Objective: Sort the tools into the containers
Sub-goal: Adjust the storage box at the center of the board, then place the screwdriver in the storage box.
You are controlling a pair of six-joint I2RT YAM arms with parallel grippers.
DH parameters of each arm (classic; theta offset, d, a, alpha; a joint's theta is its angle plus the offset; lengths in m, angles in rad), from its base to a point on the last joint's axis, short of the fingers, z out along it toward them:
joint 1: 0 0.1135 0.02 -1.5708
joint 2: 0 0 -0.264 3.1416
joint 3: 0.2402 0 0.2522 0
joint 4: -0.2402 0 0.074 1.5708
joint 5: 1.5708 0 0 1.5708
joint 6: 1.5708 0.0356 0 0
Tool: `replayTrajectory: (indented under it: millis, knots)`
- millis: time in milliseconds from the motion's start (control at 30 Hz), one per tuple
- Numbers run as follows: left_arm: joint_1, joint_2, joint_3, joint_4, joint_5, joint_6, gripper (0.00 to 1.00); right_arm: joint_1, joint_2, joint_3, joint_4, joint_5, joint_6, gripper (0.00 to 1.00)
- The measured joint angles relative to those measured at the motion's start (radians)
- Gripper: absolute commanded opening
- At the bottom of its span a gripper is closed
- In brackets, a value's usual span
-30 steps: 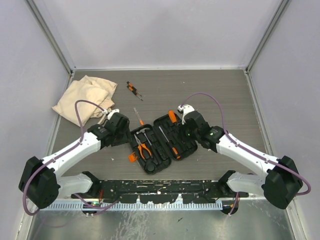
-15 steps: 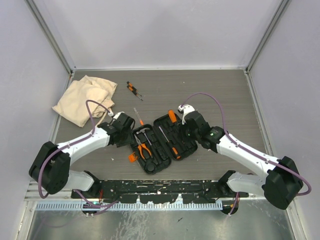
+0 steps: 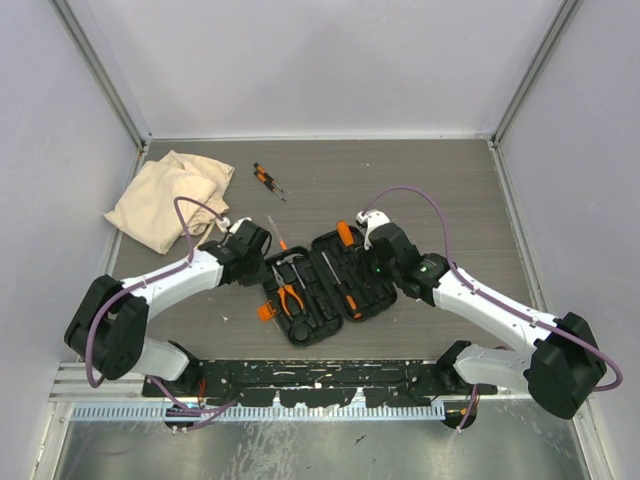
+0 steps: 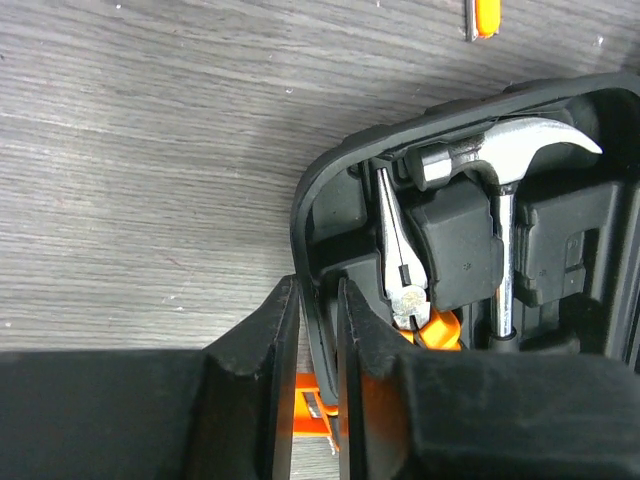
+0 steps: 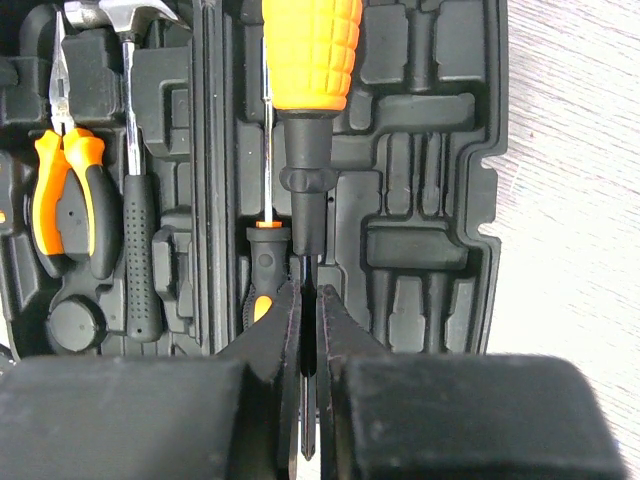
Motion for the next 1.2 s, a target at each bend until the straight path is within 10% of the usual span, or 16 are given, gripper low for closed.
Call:
replayTrajectory:
  millis: [733, 1200]
  knots:
    - [0.138, 0.106, 0.107, 0.021, 0.082, 0.229, 0.00, 0.000, -0.008, 0.000, -0.004, 0.002, 0.040, 0.01]
    - [0.189, 0.108, 0.121, 0.005, 0.101, 0.293, 0.37, 0.000, 0.095, 0.000, -0.002, -0.077, 0.210, 0.01]
